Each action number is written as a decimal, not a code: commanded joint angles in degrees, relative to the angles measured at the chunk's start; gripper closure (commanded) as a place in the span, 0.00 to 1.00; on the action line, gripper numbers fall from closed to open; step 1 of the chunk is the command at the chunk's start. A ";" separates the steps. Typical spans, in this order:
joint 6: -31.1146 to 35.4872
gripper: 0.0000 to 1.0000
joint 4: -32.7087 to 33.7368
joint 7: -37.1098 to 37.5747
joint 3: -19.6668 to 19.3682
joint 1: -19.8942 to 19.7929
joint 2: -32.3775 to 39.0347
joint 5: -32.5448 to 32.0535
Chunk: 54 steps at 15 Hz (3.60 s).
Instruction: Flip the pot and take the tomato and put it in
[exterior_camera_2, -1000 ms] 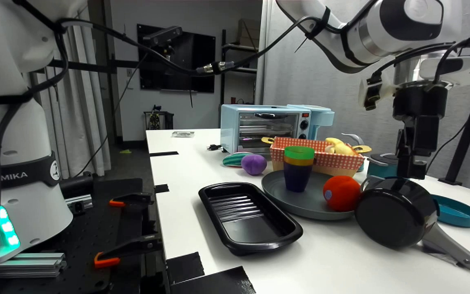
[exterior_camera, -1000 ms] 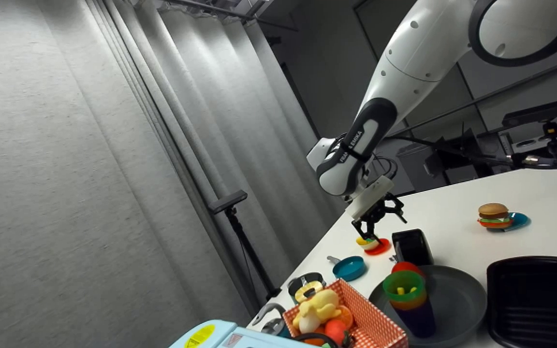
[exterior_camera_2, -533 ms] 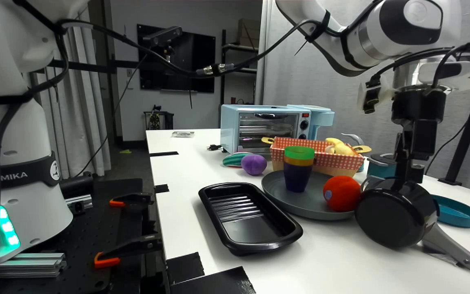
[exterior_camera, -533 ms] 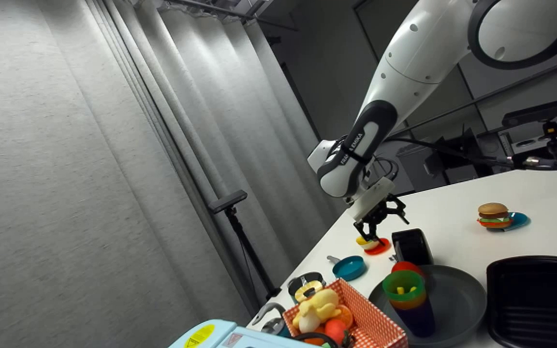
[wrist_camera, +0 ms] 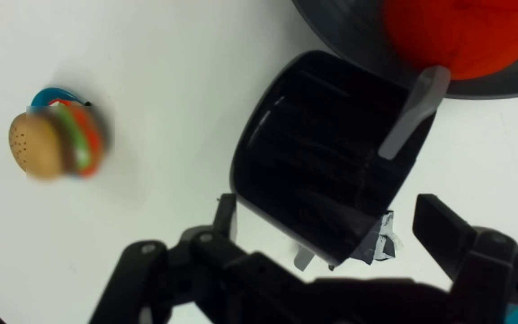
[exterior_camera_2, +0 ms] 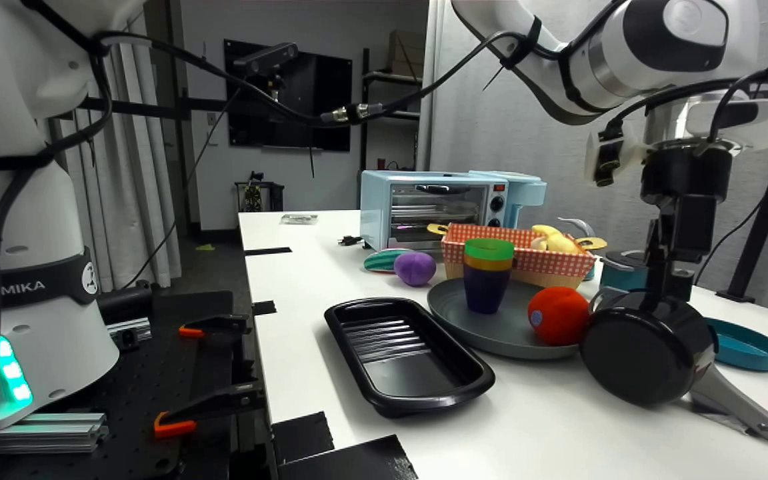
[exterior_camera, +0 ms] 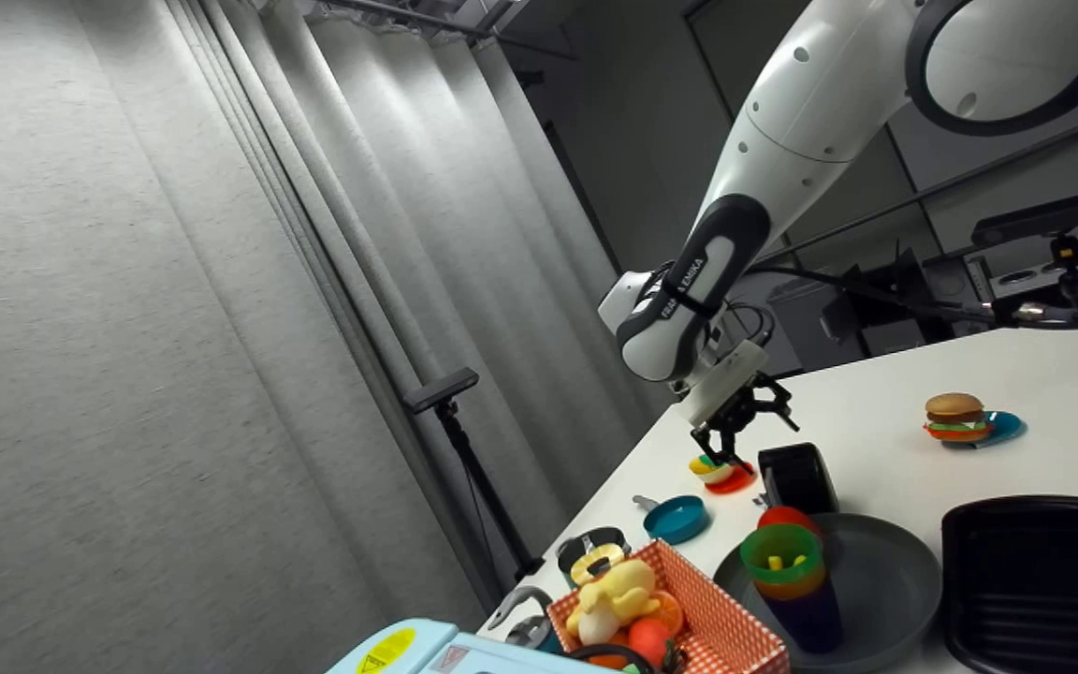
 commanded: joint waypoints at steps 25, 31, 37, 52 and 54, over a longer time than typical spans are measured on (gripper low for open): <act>-3.05 1.00 0.76 1.63 -0.73 -4.06 1.75 0.13; -2.33 0.60 -1.26 1.02 -0.49 -3.84 0.65 -0.02; -1.10 0.13 -4.71 0.49 -0.30 -4.22 -2.39 0.73; 11.51 0.00 -25.23 -7.60 2.72 -3.57 -23.60 4.63; 12.72 0.00 -27.82 -8.90 3.75 -2.84 -25.33 4.65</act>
